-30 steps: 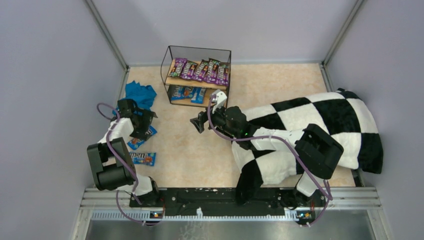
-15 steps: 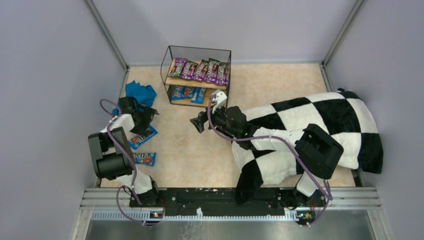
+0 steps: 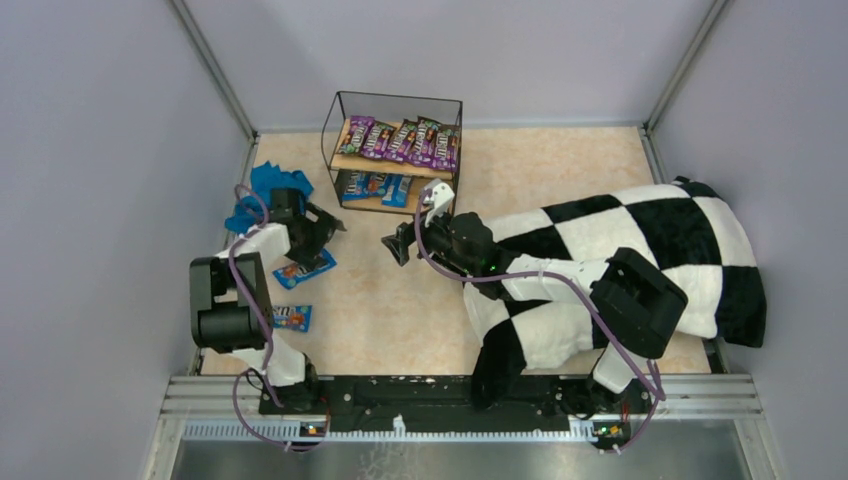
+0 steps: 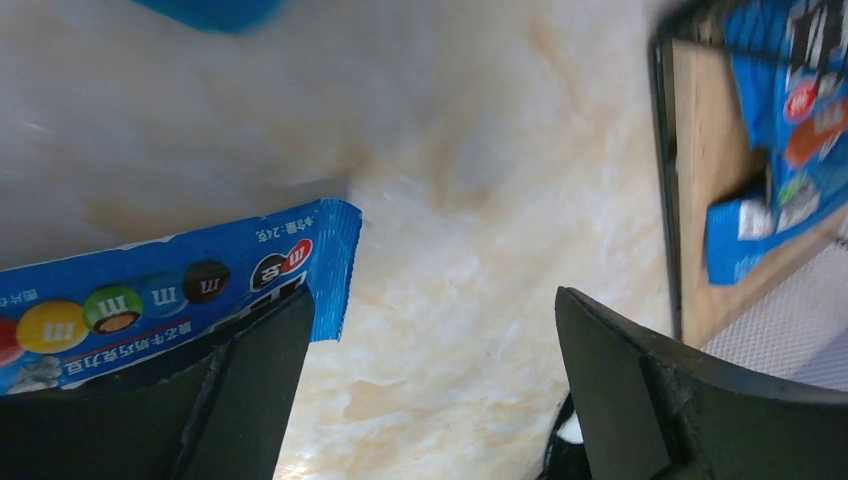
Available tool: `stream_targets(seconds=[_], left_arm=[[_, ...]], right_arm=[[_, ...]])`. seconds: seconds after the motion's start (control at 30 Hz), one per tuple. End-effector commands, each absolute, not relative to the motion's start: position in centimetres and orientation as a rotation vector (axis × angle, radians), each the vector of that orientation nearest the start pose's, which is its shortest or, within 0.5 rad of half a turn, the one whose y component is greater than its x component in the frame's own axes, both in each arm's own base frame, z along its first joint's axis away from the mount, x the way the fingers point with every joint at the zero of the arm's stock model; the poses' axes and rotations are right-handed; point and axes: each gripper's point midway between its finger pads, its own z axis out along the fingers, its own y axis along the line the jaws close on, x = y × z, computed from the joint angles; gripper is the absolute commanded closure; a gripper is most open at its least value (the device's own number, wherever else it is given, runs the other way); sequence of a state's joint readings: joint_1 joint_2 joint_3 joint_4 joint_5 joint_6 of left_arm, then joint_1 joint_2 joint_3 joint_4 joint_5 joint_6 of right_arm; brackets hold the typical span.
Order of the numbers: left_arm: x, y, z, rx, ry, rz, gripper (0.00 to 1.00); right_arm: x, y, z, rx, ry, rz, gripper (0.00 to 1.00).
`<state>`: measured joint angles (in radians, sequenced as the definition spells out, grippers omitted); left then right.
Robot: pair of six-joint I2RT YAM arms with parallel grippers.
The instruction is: Place and organize the candy bags onto the shelf
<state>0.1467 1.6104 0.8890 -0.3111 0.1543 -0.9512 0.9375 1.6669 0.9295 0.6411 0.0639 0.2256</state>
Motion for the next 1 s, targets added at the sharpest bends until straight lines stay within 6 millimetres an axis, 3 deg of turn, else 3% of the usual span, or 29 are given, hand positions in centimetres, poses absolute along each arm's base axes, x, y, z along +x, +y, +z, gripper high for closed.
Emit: stream_targets(seconds=[0.0, 0.07, 0.17, 0.27, 0.37, 0.53, 0.73, 0.97], left_arm=[[30.0, -6.0, -0.3, -1.188, 2.639, -0.364, 0.01], [29.5, -8.7, 0.1, -1.047, 2.696, -0.418, 0.02], [29.4, -10.9, 1.8, -0.841, 2.67, -0.534, 0.01], [30.2, -12.1, 6.4, -0.627, 2.488, -0.694, 0.01], [30.2, -12.7, 9.6, -0.497, 2.425, -0.753, 0.01], [28.0, -9.4, 10.3, -0.661, 2.449, -0.529, 0.02], [26.2, -5.8, 8.3, -0.994, 2.34, -0.373, 0.01], [28.0, -4.1, 6.9, -1.136, 2.216, -0.43, 0.01]], right_arm=[[31.0, 39.9, 22.7, -0.516, 1.551, 0.79, 0.01], [31.1, 39.0, 23.0, -0.492, 1.539, 0.76, 0.01], [31.1, 37.0, 24.1, -0.455, 1.494, 0.714, 0.01], [30.8, 35.7, 24.4, -0.463, 1.479, 0.673, 0.01], [30.7, 34.9, 24.7, -0.449, 1.453, 0.662, 0.01], [30.8, 35.2, 24.7, -0.443, 1.455, 0.692, 0.01], [30.7, 35.3, 24.6, -0.448, 1.461, 0.696, 0.01], [30.8, 35.4, 24.4, -0.449, 1.465, 0.697, 0.01]])
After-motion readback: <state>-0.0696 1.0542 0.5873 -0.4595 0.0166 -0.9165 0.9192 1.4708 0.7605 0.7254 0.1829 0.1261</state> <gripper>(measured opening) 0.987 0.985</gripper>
